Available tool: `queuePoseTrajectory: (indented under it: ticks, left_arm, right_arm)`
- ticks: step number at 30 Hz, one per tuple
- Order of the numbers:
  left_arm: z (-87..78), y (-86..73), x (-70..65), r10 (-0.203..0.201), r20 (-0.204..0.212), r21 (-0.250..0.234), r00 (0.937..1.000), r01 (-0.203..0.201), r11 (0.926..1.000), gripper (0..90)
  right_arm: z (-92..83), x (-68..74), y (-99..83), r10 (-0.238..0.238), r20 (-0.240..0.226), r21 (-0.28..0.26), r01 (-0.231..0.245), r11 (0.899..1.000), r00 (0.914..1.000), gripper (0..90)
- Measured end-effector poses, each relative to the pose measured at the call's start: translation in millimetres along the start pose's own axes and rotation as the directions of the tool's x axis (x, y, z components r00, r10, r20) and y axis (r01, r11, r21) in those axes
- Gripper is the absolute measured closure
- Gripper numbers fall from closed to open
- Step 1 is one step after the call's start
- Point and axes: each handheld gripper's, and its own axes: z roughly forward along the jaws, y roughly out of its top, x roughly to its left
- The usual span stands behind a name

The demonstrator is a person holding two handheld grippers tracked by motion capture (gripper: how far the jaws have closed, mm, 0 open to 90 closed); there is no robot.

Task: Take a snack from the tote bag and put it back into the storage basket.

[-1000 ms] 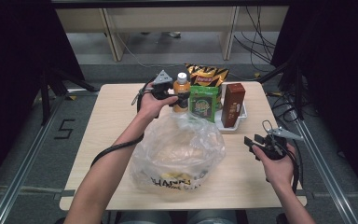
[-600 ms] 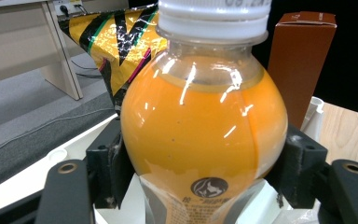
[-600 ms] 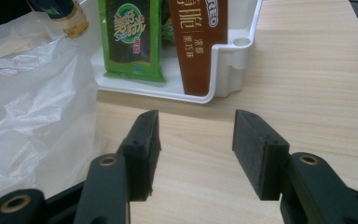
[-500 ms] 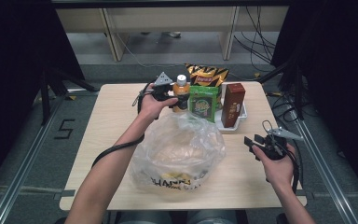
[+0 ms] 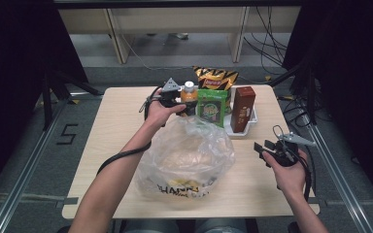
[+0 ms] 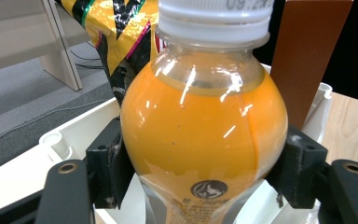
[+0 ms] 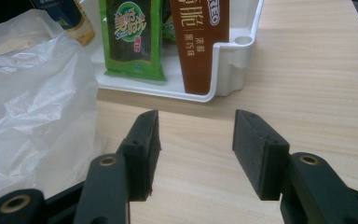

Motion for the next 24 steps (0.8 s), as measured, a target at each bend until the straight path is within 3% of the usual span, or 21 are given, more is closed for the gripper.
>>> queuePoseTrajectory:
  ticks: [20,21,24]
  left_arm:
    - [7.3,-17.9,0.1,-0.008,-0.012,0.051,0.9999,0.009,0.9986,31.0]
    - [7.7,-18.5,-0.1,-0.010,-0.013,0.052,0.9999,0.010,0.9986,31.0]
    - [8.9,-19.8,-0.1,-0.008,-0.014,0.052,0.9999,0.009,0.9986,31.0]
  right_arm:
    - [1.9,-0.3,-1.2,-0.014,0.001,-0.007,0.014,1.000,0.9999,51.4]
    - [0.4,5.4,-1.6,0.042,-0.016,0.004,-0.042,0.999,0.9990,51.5]
    - [0.5,5.4,-1.6,0.039,-0.017,0.003,-0.039,0.999,0.9991,51.4]
